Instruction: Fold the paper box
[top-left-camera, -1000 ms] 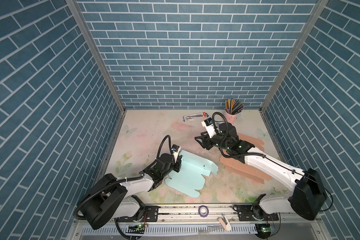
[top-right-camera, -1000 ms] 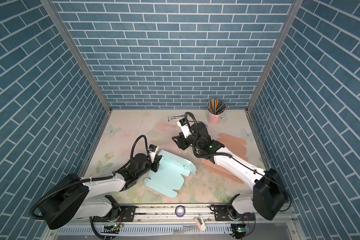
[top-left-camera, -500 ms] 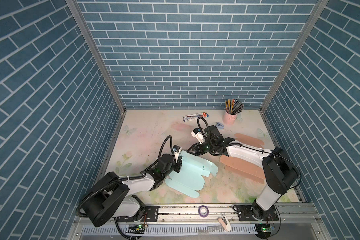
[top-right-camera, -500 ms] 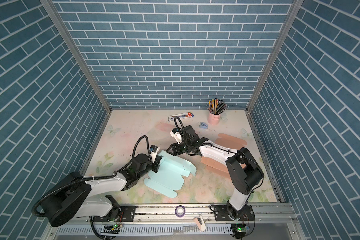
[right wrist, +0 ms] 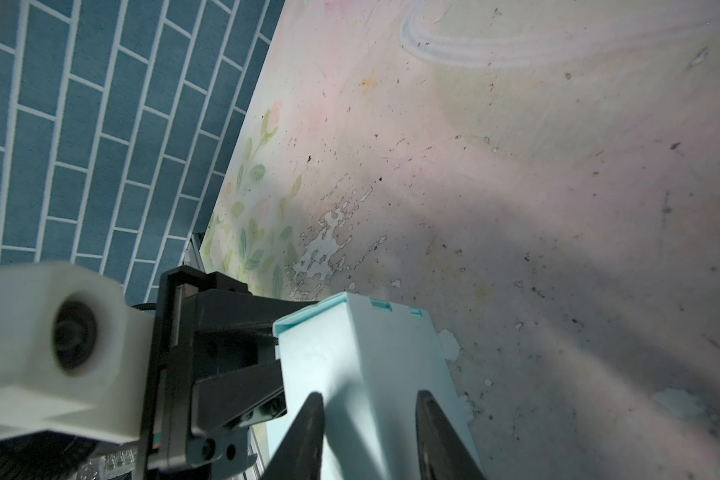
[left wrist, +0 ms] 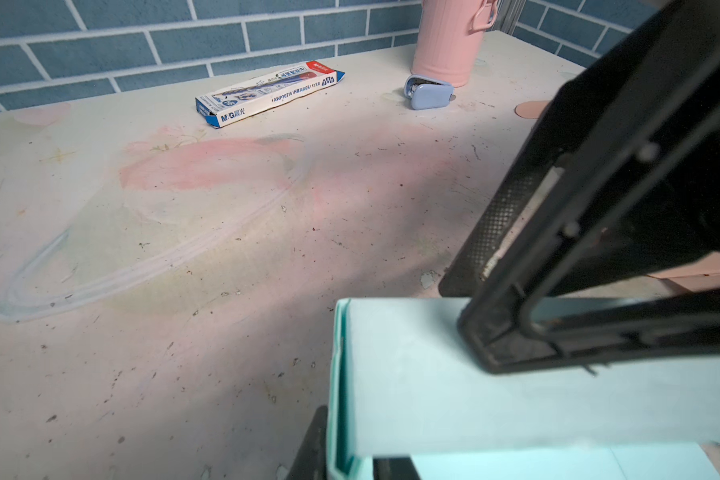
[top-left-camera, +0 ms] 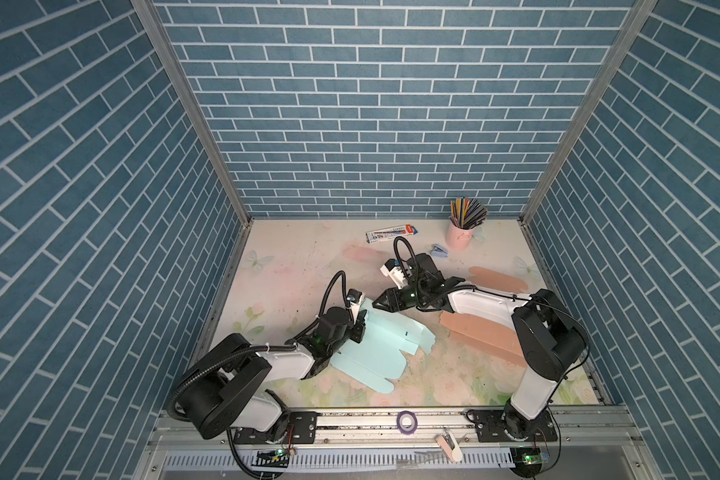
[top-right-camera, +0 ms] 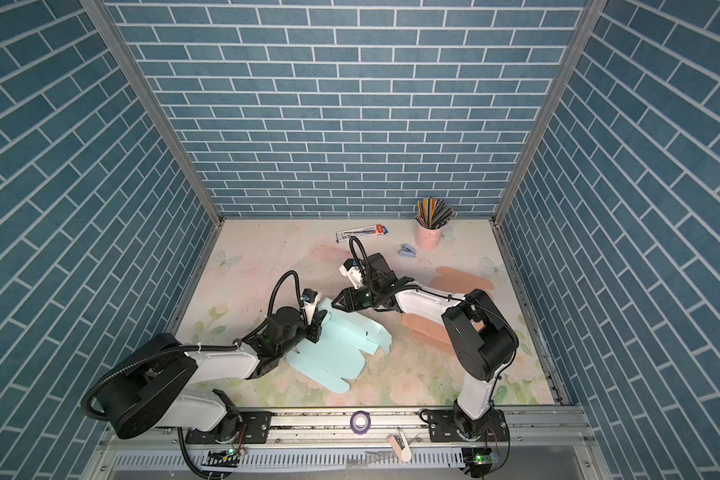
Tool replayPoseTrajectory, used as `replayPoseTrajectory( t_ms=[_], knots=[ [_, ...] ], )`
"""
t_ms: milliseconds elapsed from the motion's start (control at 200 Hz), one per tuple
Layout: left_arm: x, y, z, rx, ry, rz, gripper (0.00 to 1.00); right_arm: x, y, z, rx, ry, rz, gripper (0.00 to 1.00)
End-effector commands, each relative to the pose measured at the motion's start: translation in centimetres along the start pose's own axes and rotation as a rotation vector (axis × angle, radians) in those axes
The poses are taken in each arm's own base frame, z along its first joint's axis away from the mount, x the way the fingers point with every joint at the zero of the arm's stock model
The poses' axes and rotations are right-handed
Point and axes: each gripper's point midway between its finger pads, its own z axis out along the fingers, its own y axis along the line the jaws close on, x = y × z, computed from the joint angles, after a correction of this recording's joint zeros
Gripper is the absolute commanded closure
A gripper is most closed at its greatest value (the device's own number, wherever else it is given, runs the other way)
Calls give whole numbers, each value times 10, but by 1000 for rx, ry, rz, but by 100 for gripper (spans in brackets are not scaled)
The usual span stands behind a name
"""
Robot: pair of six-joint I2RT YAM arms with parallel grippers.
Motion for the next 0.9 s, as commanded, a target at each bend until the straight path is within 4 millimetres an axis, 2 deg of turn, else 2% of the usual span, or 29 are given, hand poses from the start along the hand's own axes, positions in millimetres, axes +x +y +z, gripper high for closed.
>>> replayPoseTrajectory(
  t_ms=[0,85,355,690,800,895],
  knots=[
    [-9,1,4,-16,-32,-13,80,16,-10,4,12,40,49,65],
    [-8,2,4,-23,-32,-13,81,17,-10,4,12,39,53,65],
    [-2,12,1,-72,-35,-25,92,20,-2,8,-8,38,61,67],
    [0,16,2,-95,-35,-28,88,28,11,17,-51,49,70,68],
    [1,17,2,-99,-39,-32,94,27,13,19,-55,50,66,70],
    [2,16,3,-95,-34,-30,94,29,14,20,-54,54,68,72]
  ],
)
